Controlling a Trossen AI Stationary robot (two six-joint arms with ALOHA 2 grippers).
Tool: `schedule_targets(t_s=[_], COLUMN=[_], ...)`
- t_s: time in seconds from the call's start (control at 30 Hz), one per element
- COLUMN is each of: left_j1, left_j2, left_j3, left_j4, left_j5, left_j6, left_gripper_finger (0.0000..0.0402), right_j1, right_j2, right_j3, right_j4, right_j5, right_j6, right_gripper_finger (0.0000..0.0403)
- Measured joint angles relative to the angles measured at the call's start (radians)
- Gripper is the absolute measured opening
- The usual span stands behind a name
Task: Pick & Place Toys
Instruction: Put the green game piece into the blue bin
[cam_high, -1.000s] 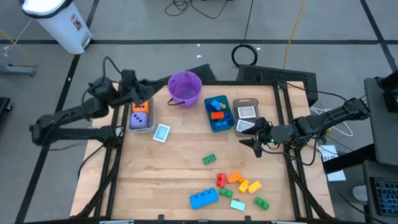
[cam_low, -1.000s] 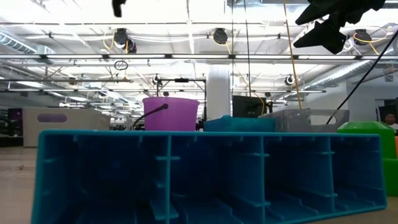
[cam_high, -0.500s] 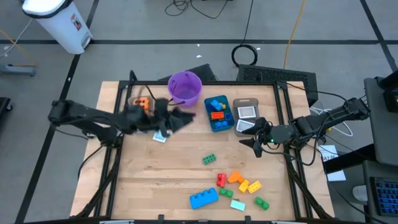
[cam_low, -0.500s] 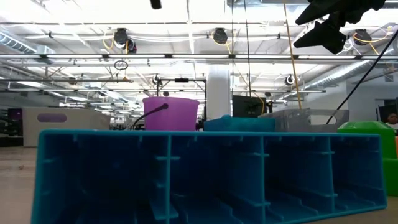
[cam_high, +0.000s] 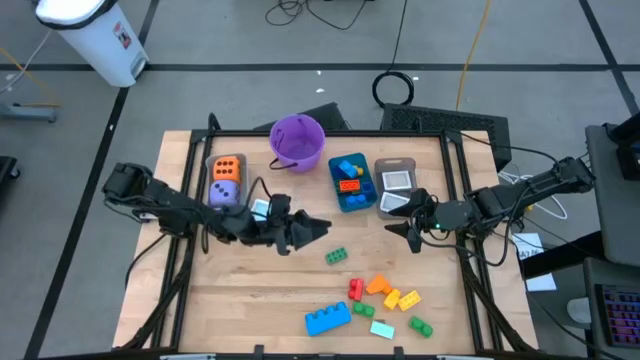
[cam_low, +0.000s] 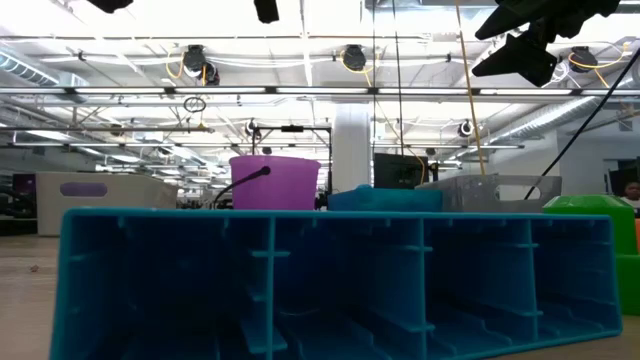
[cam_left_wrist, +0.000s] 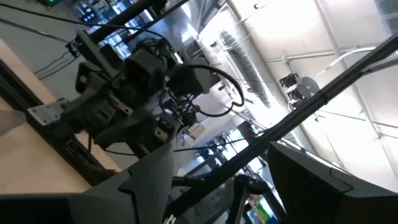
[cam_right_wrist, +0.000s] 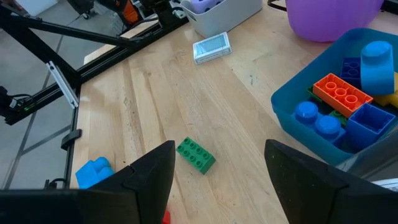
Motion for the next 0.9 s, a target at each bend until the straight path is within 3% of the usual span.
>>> schedule_targets(t_s=[0.13, 0.3, 0.63, 0.9], left_j1=[0.005, -0.007, -0.153, -0.288], left_j2=[-0.011, -0.013, -0.014, -0.014], left_j3=[0.0, 0.039, 0.199, 0.239], left_j4=[-0.003, 0.008, -0.014, -0.027], left_j5=[0.008, 0.101, 0.139, 0.136], left_j6=[0.002, 0.025, 0.265, 0.377], left_gripper_finger=[0.0267, 0.0267, 0.0267, 0.0267], right_j1=[0.0, 0.0, 0.0, 0.0], right_j2=[0.0, 0.0, 0.0, 0.0], right_j3=[0.0, 0.0, 0.0, 0.0], right_j4=[0.0, 0.0, 0.0, 0.0], right_j5=[0.0, 0.0, 0.0, 0.0], right_j6=[0.0, 0.0, 0.0, 0.0], right_gripper_finger=[0.024, 0.024, 0.024, 0.024])
